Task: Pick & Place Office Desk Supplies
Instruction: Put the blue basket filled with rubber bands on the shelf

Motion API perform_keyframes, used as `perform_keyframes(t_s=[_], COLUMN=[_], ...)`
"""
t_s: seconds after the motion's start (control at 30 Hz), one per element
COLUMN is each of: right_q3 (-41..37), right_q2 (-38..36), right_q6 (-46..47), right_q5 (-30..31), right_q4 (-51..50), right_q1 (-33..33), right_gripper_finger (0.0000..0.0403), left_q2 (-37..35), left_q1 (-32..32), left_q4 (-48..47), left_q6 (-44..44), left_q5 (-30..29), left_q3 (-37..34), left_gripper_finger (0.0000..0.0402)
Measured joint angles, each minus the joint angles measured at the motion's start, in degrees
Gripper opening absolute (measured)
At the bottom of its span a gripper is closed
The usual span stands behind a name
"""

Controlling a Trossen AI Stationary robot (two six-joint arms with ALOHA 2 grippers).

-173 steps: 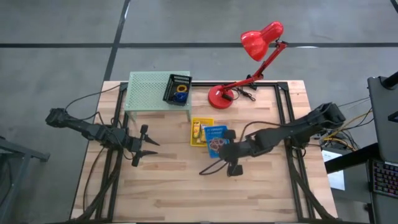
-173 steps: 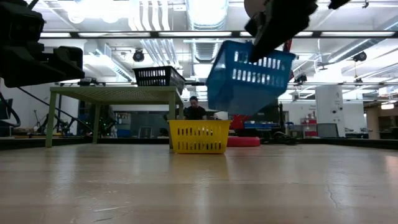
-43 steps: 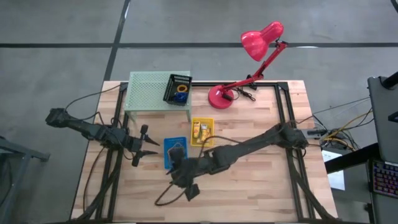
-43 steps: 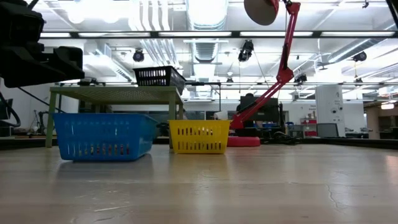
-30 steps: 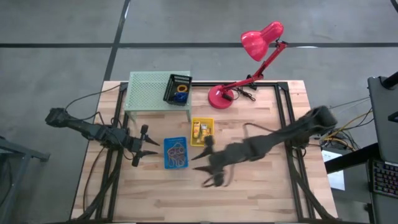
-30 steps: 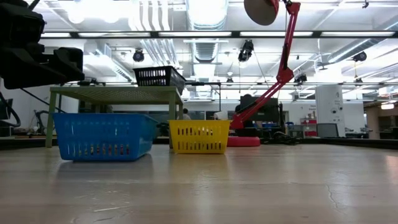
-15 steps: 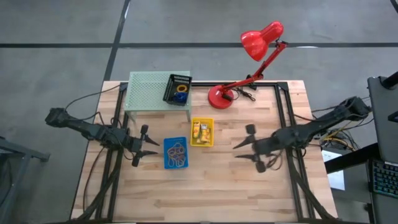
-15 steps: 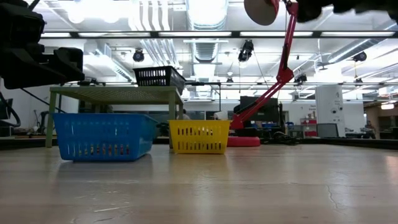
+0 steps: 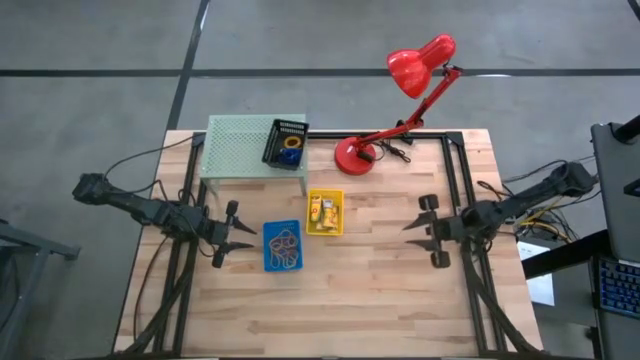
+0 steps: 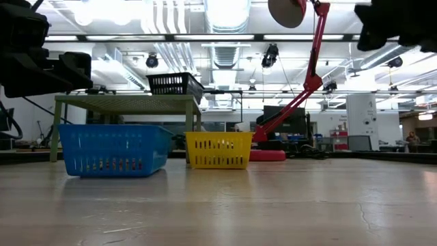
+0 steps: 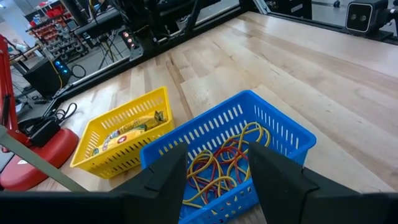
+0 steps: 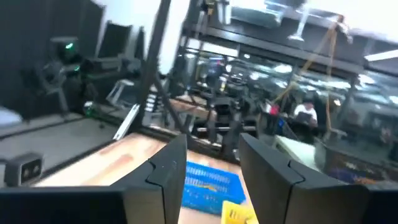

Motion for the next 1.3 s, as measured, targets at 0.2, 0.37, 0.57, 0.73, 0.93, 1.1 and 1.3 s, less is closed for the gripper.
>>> perform_keyframes(t_s=[0.2,0.37,0.57,0.73,0.93,1.1,1.3], right_q3=[-0.11,0.24,-0.04,-0.11,-0.11,-0.11,-0.11], right_q2=[-19.85,-30.56,-30.74,-29.9,-29.27,-29.27,-29.27], right_q6=[3.99,1.71,1.37,-1.24,-3.77,-2.69,-2.89], right_q5=[2.9,-9.74,-8.58,-4.64,-4.04,-4.04,-4.06], right_q4=[-22.27,-31.11,-30.67,-29.84,-30.32,-30.52,-30.65], right_q1=[-0.04,0.02,0.0,0.0,0.0,0.0,0.0], right_gripper_finger=[0.0127,0.0115,0.0109,0.0113,0.0116,0.0108,0.0102], left_q2=[0.17,0.37,1.46,1.44,1.47,1.46,1.46], left_q1=[-0.02,-0.02,-0.02,-0.02,-0.02,-0.02,-0.02], left_q4=[0.0,0.0,-0.01,-0.09,-0.09,-0.09,-0.11], left_q6=[0.01,0.02,-0.06,-0.04,-0.03,0.09,0.07], left_q5=[0.0,-0.02,-0.17,0.31,0.42,0.42,0.42], left_q3=[0.02,0.0,0.02,0.02,0.02,0.02,0.02], left_gripper_finger=[0.0173,0.0173,0.0173,0.0173,0.0173,0.0173,0.0173])
